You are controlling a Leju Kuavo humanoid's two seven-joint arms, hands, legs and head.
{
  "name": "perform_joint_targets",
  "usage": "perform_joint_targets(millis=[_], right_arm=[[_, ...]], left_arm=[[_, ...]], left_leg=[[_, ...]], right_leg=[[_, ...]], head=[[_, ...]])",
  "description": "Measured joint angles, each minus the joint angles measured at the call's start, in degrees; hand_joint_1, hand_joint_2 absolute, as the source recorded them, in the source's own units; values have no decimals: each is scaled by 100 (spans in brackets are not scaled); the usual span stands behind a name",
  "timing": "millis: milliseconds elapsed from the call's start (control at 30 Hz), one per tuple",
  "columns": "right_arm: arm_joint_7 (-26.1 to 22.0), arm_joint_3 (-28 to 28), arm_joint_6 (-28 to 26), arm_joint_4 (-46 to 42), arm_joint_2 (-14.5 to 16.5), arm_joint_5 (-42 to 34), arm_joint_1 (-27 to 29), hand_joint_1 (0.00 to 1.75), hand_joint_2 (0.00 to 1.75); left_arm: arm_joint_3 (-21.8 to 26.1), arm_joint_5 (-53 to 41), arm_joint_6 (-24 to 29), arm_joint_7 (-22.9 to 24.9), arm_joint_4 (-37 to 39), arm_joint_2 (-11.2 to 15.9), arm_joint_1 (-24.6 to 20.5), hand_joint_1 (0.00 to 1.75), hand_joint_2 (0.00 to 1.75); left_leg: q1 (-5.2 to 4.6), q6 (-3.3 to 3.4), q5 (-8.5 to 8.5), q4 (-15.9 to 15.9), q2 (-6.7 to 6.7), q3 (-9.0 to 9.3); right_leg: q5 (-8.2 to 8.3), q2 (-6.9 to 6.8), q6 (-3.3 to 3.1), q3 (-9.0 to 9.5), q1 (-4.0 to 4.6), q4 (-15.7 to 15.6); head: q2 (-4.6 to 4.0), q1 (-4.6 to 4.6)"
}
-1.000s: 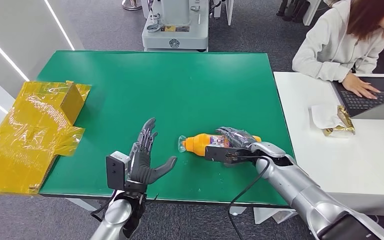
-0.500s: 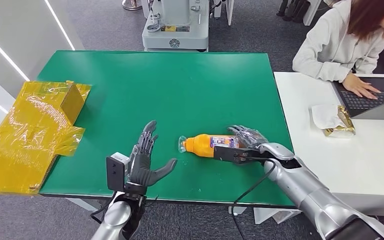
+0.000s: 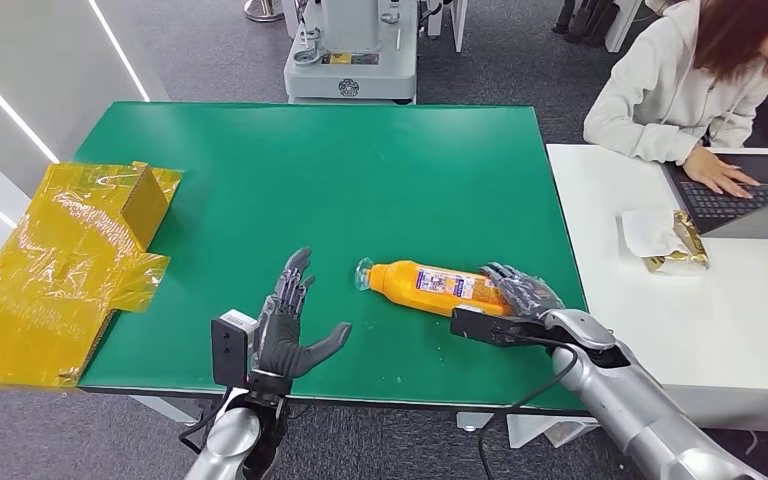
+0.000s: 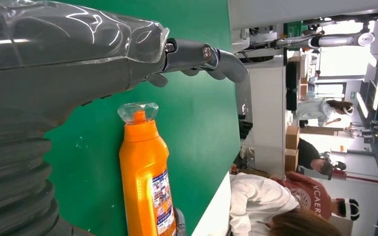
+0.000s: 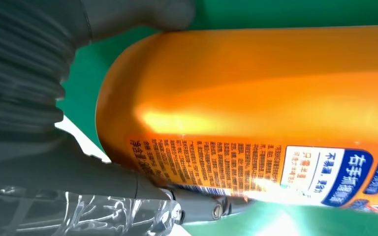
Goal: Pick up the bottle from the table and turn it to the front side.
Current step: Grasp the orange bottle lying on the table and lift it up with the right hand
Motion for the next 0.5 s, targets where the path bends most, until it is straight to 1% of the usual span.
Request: perform_joint_targets(millis=[67,133,167,200,233,267,300,367,400,433,500], right_arm=[[-4,-73,-8,-66,-2,18,71,140,175],[-7,-139,-39,-137,-4,26,158,112,175],[-7,-174,-63,-180,-4,33,212,103,175],[-6,-211,-91,-225,-5,48,272,94,175],[-4,-253,-116,-279,-6,74,334,94,175],[-2,-294,-137,-331,-7,101,395,85,175],[0,-330,-150,-377,-7,125,446,67,175],[3,-384,-158,-450,-7,144,519,20,175],[4,-402,-160,-476,-8,144,545,6,175],[5,-420,-158,-496,-8,147,567,0,175],[-5,-454,-151,-520,-8,170,597,87,175]], left_arm=[[0,0,-8,0,-14,-1,10,0,175],[0,0,-11,0,-22,-1,17,0,175],[1,0,-12,0,-23,-1,19,0,175],[2,0,-15,0,-23,-1,22,0,175],[4,0,-17,0,-24,-1,27,0,175],[8,0,-19,0,-24,-1,34,0,175],[11,0,-21,0,-25,-1,43,0,175],[23,0,-23,-1,-25,-2,57,0,175],[31,0,-23,-2,-25,-2,61,0,175],[40,0,-24,-2,-25,-2,62,0,175],[54,0,-28,-2,-25,-2,61,0,175]], left_leg=[[0,0,0,0,0,1],[0,0,0,0,-1,0],[0,0,0,0,-1,0],[0,0,0,0,-1,0],[0,0,-1,0,-1,1],[0,0,-1,0,0,1],[0,0,-1,0,0,1],[0,0,-1,0,1,2],[0,0,-1,0,1,2],[0,0,-1,-1,1,2],[0,1,0,-1,0,2]], right_leg=[[0,0,0,0,0,0],[0,0,0,0,0,-1],[0,-1,0,1,0,-1],[0,-1,0,1,0,-1],[-1,-1,0,1,0,-1],[-1,0,0,2,0,-1],[-1,0,0,2,0,-1],[-1,1,0,2,0,-2],[0,0,0,3,0,-2],[0,0,1,3,0,-2],[0,0,1,5,0,-1]], head=[[0,0],[0,1],[0,1],[0,1],[0,1],[0,1],[0,1],[0,2],[0,1],[0,1],[0,1]])
